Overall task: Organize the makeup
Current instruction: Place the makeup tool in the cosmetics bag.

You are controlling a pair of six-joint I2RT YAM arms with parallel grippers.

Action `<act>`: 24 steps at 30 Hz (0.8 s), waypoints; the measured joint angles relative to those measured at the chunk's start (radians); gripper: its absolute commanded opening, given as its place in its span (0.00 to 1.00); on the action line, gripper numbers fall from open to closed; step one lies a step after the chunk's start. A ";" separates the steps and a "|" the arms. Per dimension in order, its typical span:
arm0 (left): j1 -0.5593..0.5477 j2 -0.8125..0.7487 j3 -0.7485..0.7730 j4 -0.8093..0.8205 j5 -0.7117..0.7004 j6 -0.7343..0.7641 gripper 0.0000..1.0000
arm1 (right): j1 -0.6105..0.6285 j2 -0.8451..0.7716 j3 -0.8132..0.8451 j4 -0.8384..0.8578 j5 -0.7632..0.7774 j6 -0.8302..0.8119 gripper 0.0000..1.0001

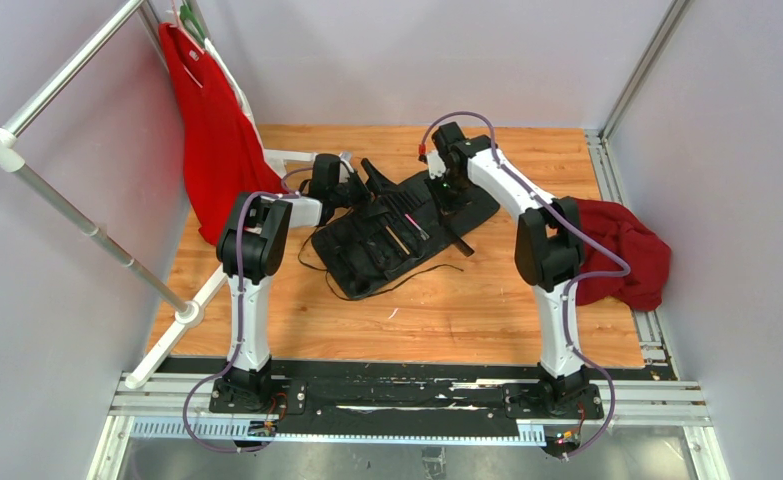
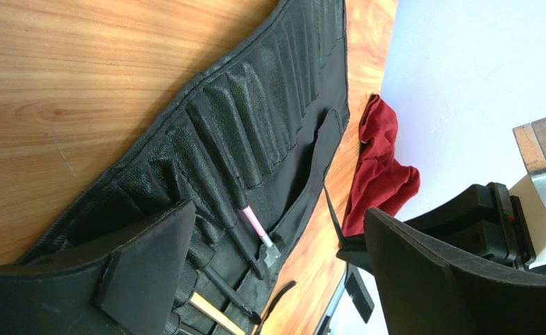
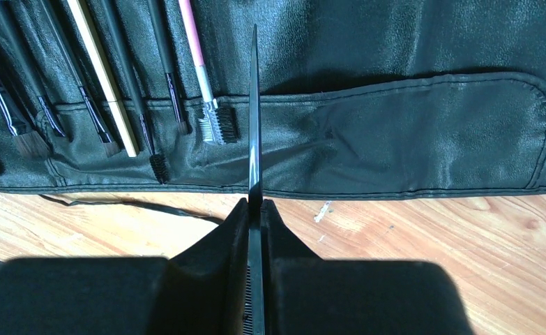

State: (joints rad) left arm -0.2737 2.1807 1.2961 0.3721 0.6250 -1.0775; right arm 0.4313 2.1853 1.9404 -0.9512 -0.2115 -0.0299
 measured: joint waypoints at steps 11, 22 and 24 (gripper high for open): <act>0.002 0.000 0.000 0.000 0.004 0.000 0.98 | 0.007 0.045 0.053 -0.018 -0.010 -0.009 0.01; 0.003 0.000 0.000 -0.001 0.005 0.000 0.98 | 0.007 0.090 0.067 -0.029 -0.025 -0.017 0.00; 0.003 0.000 0.000 0.000 0.006 0.000 0.98 | 0.007 0.093 0.072 -0.032 -0.026 -0.017 0.01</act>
State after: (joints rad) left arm -0.2703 2.1811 1.2957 0.3717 0.6308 -1.0779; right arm 0.4385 2.2787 2.0121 -0.9829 -0.2371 -0.0471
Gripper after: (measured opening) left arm 0.979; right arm 0.078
